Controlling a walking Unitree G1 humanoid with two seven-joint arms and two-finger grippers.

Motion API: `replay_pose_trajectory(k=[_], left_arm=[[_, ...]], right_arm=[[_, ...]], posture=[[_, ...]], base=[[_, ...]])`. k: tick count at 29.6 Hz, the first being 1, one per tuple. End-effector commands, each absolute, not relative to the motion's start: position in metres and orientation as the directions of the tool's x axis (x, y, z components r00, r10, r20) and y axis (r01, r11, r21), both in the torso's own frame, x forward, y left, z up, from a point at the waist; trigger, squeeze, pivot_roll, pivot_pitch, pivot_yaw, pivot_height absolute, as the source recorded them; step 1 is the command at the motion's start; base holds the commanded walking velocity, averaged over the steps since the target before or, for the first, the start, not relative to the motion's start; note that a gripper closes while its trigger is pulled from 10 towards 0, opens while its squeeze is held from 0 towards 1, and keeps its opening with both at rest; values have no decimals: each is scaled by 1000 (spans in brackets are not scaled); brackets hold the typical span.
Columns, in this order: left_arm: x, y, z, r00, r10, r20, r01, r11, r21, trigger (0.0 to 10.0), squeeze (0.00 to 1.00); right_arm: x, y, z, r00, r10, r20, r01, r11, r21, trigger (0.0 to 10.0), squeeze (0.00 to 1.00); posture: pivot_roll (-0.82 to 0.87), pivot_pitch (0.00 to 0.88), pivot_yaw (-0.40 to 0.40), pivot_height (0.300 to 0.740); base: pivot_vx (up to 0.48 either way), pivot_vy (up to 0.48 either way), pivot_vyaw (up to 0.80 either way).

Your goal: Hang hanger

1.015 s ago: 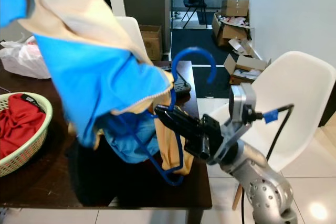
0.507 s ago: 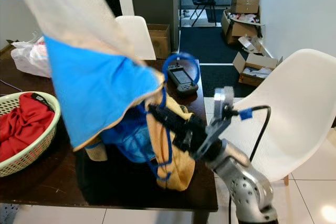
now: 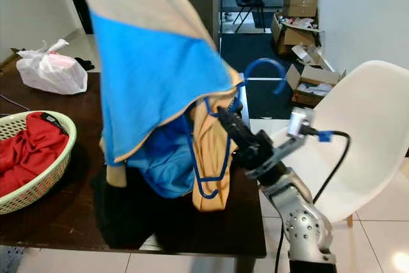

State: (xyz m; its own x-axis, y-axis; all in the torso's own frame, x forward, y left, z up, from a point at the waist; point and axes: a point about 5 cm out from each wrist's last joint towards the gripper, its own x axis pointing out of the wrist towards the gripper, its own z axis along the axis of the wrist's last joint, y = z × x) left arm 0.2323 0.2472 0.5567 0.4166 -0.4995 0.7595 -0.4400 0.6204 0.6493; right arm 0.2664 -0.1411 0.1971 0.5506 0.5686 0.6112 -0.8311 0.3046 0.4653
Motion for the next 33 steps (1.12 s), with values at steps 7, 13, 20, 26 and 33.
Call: replay_pose_trajectory(k=[7,13,20,26,33], left_arm=[[226,256,560,413,-481,773,-472,613,634,0,0],[227,256,560,417,-479,772,-463,619,634,0,0],[237,262,547,453,-459,764,-425,642,638,0,0],[246,288,528,532,-358,768,-438,660,611,0,0],[233,316,538,530,-242,813,-519,666,537,0,0]], right_arm=[[251,-142,212,423,522,740,-900,152,407,10000,0],[253,-143,220,394,472,788,-915,123,384,10000,0],[251,-139,240,303,464,832,-950,79,302,10000,0],[247,-134,248,225,500,836,-971,50,232,10000,0],[244,-131,241,218,534,817,-972,40,233,10000,0]], posture=[[150,0,49,740],[149,0,53,740],[153,0,60,740],[151,0,61,740],[155,0,62,740]], base=[[0,0,0],[0,0,0],[0,0,0],[0,0,0],[0,0,0]])
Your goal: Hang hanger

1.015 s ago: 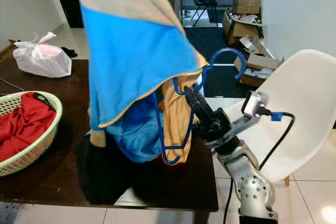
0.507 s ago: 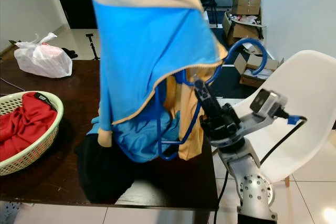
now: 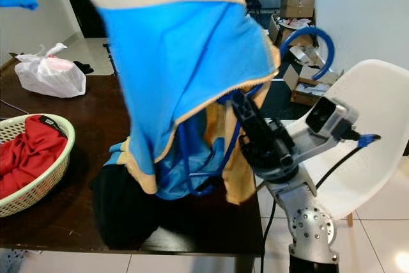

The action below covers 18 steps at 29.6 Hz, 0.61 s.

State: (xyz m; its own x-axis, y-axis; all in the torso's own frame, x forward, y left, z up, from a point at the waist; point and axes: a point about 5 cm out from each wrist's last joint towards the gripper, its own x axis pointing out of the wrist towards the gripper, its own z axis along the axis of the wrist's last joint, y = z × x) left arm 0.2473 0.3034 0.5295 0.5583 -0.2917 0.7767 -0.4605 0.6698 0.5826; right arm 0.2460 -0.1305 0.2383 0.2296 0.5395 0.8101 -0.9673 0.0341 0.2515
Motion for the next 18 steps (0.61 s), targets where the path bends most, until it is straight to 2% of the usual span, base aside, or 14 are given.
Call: replay_pose_trajectory(k=[1,7,10,11,12,13,14,15,18], left_arm=[[230,320,538,530,-229,817,-527,666,529,0,0],[232,331,526,575,-204,793,-478,703,527,0,0],[247,339,492,700,-249,669,-303,745,594,0,0],[247,339,492,700,-249,669,-303,745,594,0,0],[255,340,474,764,-272,585,-210,752,624,4627,1000],[260,341,461,800,-287,527,-149,756,638,4627,1000],[260,341,461,800,-287,527,-149,756,638,4627,1000],[264,340,450,822,-307,480,-102,750,654,10000,1000],[266,338,441,833,-324,447,-73,738,671,10000,1000]], right_arm=[[245,-132,241,225,528,819,-970,47,237,10000,0],[249,-136,242,259,508,821,-964,80,254,10000,0],[251,-141,244,265,501,824,-963,95,252,10000,0],[251,-141,244,265,501,824,-963,95,252,10000,0],[251,-143,246,262,503,824,-964,99,246,10000,0],[251,-143,247,259,504,824,-965,102,241,10000,0],[251,-143,247,259,504,824,-965,102,241,10000,0],[251,-144,248,258,508,822,-966,106,237,10000,0],[251,-144,249,257,513,819,-966,111,234,10000,0]], posture=[[157,0,68,740],[156,0,69,740],[155,0,64,740],[155,0,64,740],[158,0,61,740],[158,0,61,740],[158,0,61,740],[160,0,57,740],[160,0,57,740]], base=[[0,0,0],[0,0,0],[0,0,0],[0,0,0],[0,0,0],[0,0,0],[0,0,0],[0,0,0],[0,0,0]])
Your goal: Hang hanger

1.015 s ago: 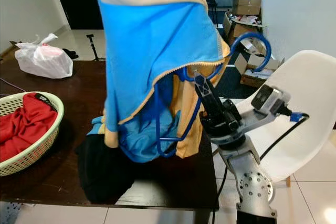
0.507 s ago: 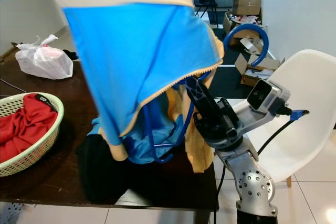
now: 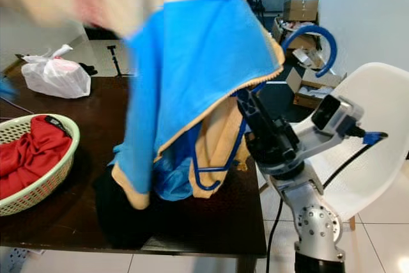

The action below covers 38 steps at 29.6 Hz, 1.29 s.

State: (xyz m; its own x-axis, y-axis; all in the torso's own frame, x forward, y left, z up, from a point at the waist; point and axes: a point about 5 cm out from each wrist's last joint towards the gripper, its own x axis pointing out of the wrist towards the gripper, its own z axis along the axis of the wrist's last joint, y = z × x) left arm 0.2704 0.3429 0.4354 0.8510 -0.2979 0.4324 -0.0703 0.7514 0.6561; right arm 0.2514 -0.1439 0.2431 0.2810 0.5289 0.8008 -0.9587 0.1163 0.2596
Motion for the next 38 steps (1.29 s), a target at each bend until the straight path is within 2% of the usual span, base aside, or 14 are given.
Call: replay_pose_trajectory(k=[1,6,7,11,13,15,20,21,28,29,30,33,35,38], left_arm=[[269,338,433,844,-338,417,-37,738,674,10000,1000],[272,336,421,858,-370,356,35,735,678,10000,1000],[270,334,414,863,-412,293,111,719,686,10000,1000],[264,329,410,855,-471,215,208,693,691,10000,1000],[264,329,410,855,-471,215,208,693,691,10000,1000],[252,317,427,799,-584,141,343,637,690,10000,1000],[252,302,434,715,-696,60,494,565,660,10000,1000],[255,300,433,696,-717,18,537,538,650,10000,0],[259,297,423,631,-766,-124,672,460,581,10000,0],[257,296,414,573,-795,-198,745,404,531,10000,0],[257,296,414,573,-795,-198,745,404,531,10000,0],[248,294,393,420,-844,-335,890,310,334,10000,0],[248,294,393,420,-844,-335,890,310,334,10000,0],[247,293,379,357,-842,-404,931,287,225,10000,0]], right_arm=[[251,-143,249,255,525,812,-967,113,230,10000,0],[250,-141,249,250,548,799,-968,115,224,10000,0],[250,-139,248,249,572,781,-968,124,218,10000,0],[249,-132,244,247,664,706,-969,155,194,10000,0],[249,-132,244,247,664,706,-969,155,194,10000,0],[246,-121,232,226,843,487,-974,202,102,10000,0],[250,-118,227,225,934,277,-969,243,-32,10000,0],[253,-116,229,226,947,227,-964,251,-85,10000,0],[256,-107,236,231,959,164,-949,259,-180,10000,0],[257,-105,238,241,958,156,-942,270,-198,10000,0],[257,-105,238,241,958,156,-942,270,-198,10000,0],[259,-105,240,268,954,132,-925,293,-242,10000,0],[259,-105,240,268,954,132,-925,293,-242,10000,0],[259,-104,240,267,957,115,-920,289,-265,10000,0]], posture=[[162,0,54,740],[160,0,54,740],[160,0,54,740],[157,0,54,740],[157,0,54,740],[161,0,47,740],[166,0,50,740],[165,0,52,740],[162,0,58,740],[158,0,62,740],[158,0,62,740],[156,0,66,740],[156,0,66,740],[155,0,64,740]], base=[[0,0,0],[0,0,0],[0,0,0],[0,0,0],[0,0,0],[0,0,0],[0,0,0],[0,0,0],[0,0,0],[0,0,0],[0,0,0],[0,0,0],[0,0,0],[0,0,0]])
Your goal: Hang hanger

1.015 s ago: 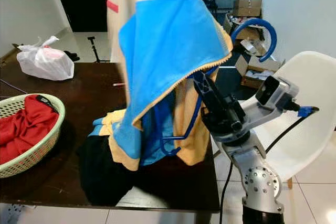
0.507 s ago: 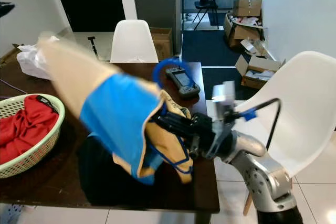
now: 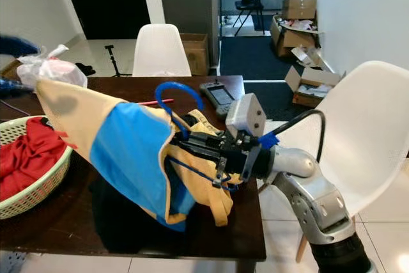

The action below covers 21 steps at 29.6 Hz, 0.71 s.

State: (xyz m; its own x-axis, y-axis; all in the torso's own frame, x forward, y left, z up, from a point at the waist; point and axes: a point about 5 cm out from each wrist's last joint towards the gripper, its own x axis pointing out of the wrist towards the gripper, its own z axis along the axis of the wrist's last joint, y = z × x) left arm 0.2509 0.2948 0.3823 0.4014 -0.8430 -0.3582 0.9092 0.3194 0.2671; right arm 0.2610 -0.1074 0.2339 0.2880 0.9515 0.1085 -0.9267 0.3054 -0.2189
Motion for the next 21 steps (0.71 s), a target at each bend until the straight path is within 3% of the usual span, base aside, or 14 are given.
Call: replay_pose_trajectory(k=[1,7,13,21], left_arm=[[247,292,373,332,-839,-431,943,278,185,10000,0],[251,287,365,293,-830,-474,956,246,160,10000,0],[258,282,370,285,-837,-467,958,232,169,10000,0],[259,276,370,248,-845,-475,968,203,144,10000,0]], right_arm=[[259,-103,240,265,958,108,-919,285,-272,10000,0],[256,-98,238,234,968,91,-927,251,-278,10000,0],[242,-90,233,135,989,57,-954,145,-263,10000,0],[231,-86,228,68,997,34,-968,75,-241,10000,0]], posture=[[155,0,64,740],[148,0,65,740],[140,0,75,740],[135,0,85,740]], base=[[0,0,0],[0,0,0],[0,0,0],[0,0,0]])
